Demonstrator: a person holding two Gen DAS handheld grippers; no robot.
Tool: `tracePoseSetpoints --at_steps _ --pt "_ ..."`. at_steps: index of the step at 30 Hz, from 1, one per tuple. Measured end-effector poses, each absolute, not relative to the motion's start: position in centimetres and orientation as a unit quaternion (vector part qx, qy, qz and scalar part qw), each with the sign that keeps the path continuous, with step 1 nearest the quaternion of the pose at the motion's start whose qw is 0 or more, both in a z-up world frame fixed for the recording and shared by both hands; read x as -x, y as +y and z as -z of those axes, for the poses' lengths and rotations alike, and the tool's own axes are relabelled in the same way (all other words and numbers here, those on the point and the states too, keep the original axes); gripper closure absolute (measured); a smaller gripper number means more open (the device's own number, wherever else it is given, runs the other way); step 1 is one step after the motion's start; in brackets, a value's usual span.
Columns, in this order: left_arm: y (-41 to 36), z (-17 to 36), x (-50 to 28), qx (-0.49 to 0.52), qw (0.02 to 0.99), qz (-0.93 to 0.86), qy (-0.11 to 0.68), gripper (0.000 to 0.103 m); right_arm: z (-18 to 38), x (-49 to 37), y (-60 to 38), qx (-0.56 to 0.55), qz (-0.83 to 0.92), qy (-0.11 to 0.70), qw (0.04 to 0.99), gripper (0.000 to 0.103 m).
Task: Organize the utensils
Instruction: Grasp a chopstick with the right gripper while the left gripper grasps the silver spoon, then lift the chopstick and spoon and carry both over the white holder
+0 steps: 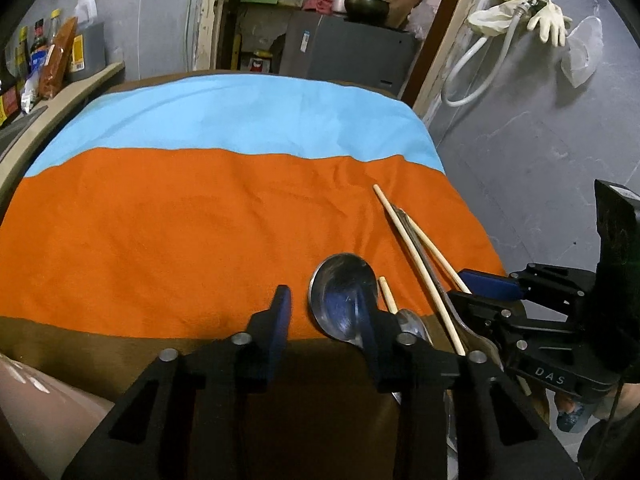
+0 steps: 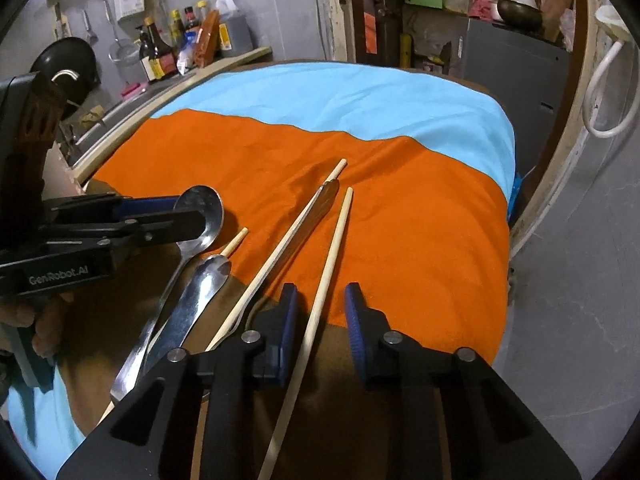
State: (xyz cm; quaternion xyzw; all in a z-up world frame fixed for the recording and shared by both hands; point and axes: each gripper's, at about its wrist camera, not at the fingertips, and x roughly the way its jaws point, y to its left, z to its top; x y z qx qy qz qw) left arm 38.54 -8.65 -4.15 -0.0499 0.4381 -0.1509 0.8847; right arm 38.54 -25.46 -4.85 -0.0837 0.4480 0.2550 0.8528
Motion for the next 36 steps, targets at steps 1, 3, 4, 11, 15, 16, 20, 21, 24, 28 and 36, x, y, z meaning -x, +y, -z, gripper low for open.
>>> tracePoseSetpoints --at_steps 1,3,4,11,15,16,20,21,24,28,36 --pt "-8.7 4.1 -38.6 0.050 0.885 0.150 0.439 0.082 4.8 -38.7 -25.3 0.087 -0.254 0.452 0.851 0.081" --pt "-8.7 4.1 -38.6 0.052 0.884 0.150 0.440 0.084 4.7 -39.0 -25.2 0.090 -0.250 0.463 0.846 0.081" --pt "-8.8 4.2 -38.7 0.052 0.883 0.150 0.441 0.086 4.7 -39.1 -25.1 0.090 -0.248 0.466 0.845 0.081" --pt "-8.8 4.1 -38.8 0.061 0.884 0.158 0.436 0.100 4.5 -39.4 -24.7 0.095 -0.230 0.479 0.841 0.092" --pt "-8.8 3.5 -38.2 0.059 0.891 0.161 0.420 0.102 4.5 -39.6 -25.4 0.060 -0.227 0.484 0.843 0.099" --pt "-8.9 3.3 -38.0 0.057 0.894 0.162 0.415 0.102 4.5 -39.6 -25.4 0.052 -0.226 0.485 0.843 0.100" --pt "-9.5 2.2 -36.4 0.046 0.906 0.164 0.387 0.102 4.2 -38.5 -26.3 0.013 -0.232 0.473 0.850 0.100" --pt "-9.6 1.9 -36.0 0.041 0.910 0.164 0.378 0.102 4.1 -38.1 -26.6 0.005 -0.232 0.466 0.854 0.100" --pt "-9.8 0.9 -34.5 0.033 0.921 0.164 0.351 0.102 3.6 -36.7 -27.2 -0.026 -0.239 0.442 0.864 0.100" --pt "-9.5 -0.5 -32.1 0.037 0.937 0.159 0.308 0.102 1.8 -33.7 -28.0 -0.053 -0.251 0.371 0.892 0.100" --pt "-7.8 -4.4 -27.5 0.046 0.971 0.133 0.191 0.102 -2.6 -28.3 -27.0 -0.074 -0.278 0.236 0.928 0.100"
